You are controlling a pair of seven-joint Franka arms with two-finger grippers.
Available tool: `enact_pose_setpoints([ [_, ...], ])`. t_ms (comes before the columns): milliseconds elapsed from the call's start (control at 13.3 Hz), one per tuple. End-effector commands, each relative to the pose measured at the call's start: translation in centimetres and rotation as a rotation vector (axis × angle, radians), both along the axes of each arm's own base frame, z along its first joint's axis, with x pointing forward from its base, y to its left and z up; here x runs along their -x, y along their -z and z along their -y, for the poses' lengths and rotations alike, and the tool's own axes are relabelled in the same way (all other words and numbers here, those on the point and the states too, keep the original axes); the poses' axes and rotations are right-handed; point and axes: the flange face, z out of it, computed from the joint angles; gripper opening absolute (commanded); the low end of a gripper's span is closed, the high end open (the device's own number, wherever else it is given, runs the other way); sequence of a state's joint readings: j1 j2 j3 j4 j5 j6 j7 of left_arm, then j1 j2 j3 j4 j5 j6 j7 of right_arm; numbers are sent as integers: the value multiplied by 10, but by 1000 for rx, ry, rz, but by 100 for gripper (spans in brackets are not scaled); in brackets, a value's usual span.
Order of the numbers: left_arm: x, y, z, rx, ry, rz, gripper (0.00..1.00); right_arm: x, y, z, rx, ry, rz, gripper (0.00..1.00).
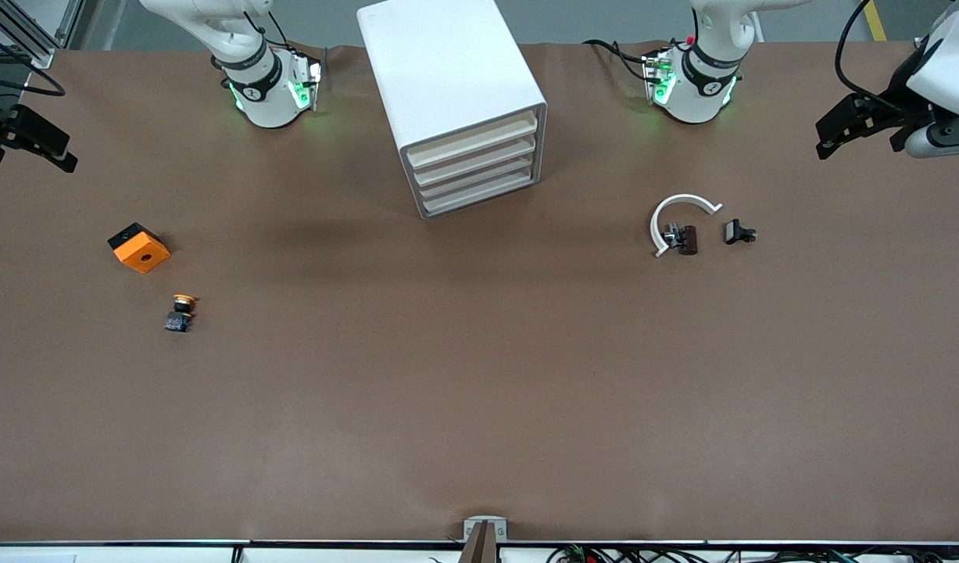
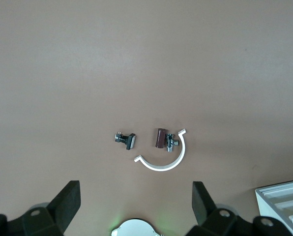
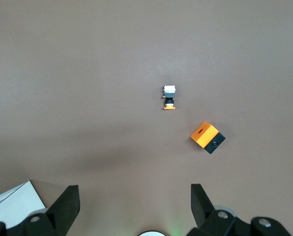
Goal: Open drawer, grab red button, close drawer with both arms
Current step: 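Reach the left gripper toward the white cabinet's drawer front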
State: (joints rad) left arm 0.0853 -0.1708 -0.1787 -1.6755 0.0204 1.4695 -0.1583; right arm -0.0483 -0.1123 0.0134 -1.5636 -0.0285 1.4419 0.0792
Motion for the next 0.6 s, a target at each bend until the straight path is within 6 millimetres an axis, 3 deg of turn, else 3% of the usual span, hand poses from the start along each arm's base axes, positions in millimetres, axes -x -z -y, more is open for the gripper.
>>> enact_pose_setpoints([
  [0,-2,-7,0,17,21,-9,100,-3,-5,1,-13,6,10,100],
  [301,-34,4,1,27,13,-41,100,-3,-6,1,-13,5,12,100],
  [527,-69,49,2,46,9,-102,100,-3,-5,1,-13,6,10,100],
])
